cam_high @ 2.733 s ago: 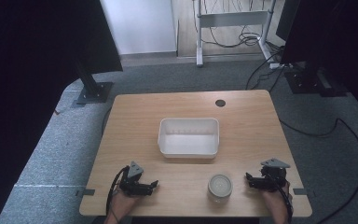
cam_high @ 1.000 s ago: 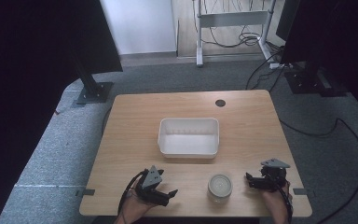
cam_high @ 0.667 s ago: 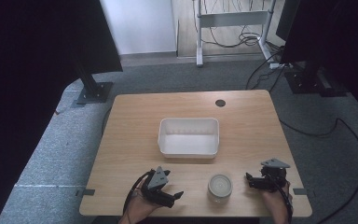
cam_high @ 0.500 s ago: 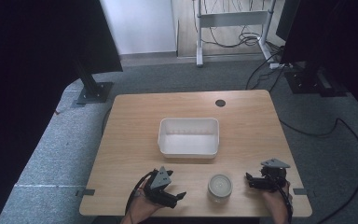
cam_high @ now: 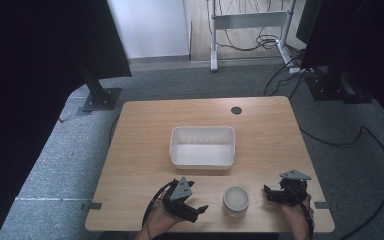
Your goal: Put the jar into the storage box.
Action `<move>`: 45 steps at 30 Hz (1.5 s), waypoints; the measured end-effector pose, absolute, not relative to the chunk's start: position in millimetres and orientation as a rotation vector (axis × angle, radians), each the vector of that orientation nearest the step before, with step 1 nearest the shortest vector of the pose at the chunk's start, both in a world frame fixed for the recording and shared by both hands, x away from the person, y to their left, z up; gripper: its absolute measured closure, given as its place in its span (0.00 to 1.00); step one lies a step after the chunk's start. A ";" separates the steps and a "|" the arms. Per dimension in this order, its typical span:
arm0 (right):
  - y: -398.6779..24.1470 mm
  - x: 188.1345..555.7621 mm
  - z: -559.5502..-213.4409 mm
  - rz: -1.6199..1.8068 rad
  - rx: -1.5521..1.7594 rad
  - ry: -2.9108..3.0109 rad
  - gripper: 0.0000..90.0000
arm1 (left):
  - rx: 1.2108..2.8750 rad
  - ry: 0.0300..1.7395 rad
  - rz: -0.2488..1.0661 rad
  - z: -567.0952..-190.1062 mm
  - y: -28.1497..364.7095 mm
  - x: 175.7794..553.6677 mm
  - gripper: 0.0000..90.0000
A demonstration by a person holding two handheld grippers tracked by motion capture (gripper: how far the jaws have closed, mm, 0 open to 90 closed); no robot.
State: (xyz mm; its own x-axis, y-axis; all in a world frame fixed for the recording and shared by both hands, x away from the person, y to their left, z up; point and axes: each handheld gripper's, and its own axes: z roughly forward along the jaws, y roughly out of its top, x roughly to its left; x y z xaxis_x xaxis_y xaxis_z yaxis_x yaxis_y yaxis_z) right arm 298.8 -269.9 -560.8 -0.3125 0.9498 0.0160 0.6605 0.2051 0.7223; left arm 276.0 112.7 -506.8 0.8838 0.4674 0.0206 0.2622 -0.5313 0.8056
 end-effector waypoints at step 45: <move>-269.8 298.8 -560.8 0.890 1.495 2.051 0.04 | 2.198 0.392 0.192 -519.7 36.2 272.2 0.05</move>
